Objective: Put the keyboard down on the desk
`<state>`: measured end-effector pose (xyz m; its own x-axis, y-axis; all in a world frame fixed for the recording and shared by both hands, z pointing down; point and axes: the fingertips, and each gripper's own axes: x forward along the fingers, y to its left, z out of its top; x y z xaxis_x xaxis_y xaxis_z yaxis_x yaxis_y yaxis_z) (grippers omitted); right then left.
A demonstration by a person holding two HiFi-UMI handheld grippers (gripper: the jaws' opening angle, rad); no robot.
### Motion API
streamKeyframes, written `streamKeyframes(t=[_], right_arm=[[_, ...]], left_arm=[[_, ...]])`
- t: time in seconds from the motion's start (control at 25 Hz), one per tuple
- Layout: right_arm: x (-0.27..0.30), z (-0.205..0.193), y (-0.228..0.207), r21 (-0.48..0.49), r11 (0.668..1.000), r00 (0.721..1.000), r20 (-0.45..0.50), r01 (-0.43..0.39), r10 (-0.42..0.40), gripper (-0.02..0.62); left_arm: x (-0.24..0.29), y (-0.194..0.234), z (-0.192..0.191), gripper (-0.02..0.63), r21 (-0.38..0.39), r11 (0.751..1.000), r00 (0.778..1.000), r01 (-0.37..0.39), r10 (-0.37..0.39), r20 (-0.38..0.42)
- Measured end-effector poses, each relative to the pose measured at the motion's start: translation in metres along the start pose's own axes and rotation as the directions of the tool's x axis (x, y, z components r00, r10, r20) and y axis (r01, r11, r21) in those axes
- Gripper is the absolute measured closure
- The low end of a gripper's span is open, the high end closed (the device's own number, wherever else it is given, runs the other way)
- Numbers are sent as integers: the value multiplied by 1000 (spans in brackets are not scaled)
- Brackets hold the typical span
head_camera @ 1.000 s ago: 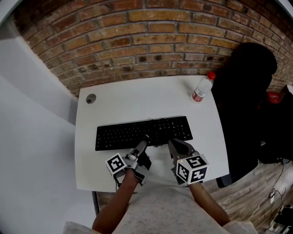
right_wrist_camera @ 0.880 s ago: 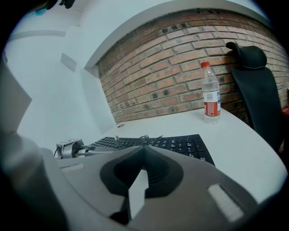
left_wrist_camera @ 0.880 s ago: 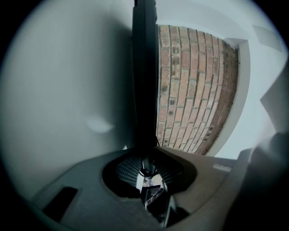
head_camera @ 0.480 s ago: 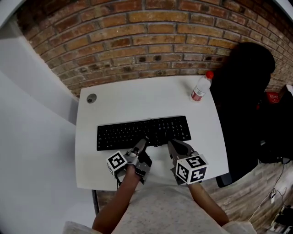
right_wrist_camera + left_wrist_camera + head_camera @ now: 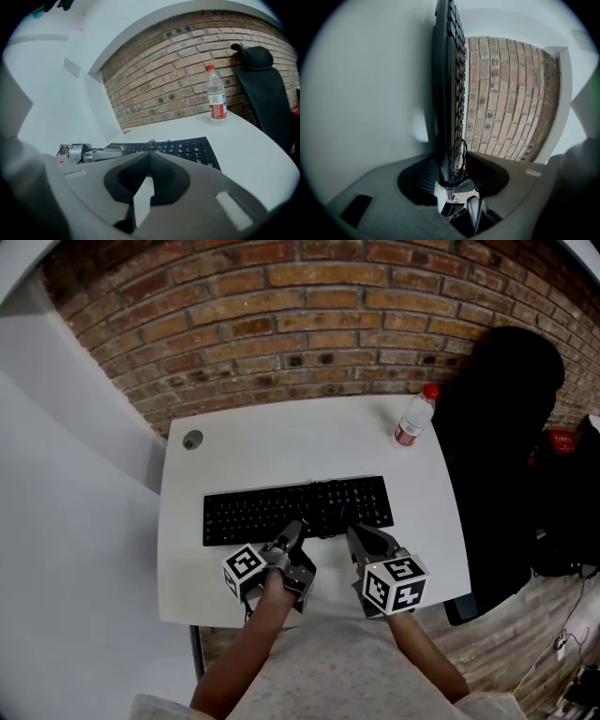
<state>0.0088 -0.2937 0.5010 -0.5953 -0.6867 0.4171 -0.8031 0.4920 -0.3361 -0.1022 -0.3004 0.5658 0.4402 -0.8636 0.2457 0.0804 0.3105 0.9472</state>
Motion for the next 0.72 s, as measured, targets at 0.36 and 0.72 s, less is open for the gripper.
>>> streamKeyframes(t=[0.36, 0.72], right_arm=[[-1, -3, 4, 2, 1000, 1000, 2, -4, 4, 588], [-11, -9, 8, 13, 1000, 1000, 5, 2, -2, 588]], left_arm=[[-6, 1, -2, 391, -24, 1000, 999, -19, 20, 30], [-15, 1, -17, 373, 4, 1000, 1000, -14, 14, -19]])
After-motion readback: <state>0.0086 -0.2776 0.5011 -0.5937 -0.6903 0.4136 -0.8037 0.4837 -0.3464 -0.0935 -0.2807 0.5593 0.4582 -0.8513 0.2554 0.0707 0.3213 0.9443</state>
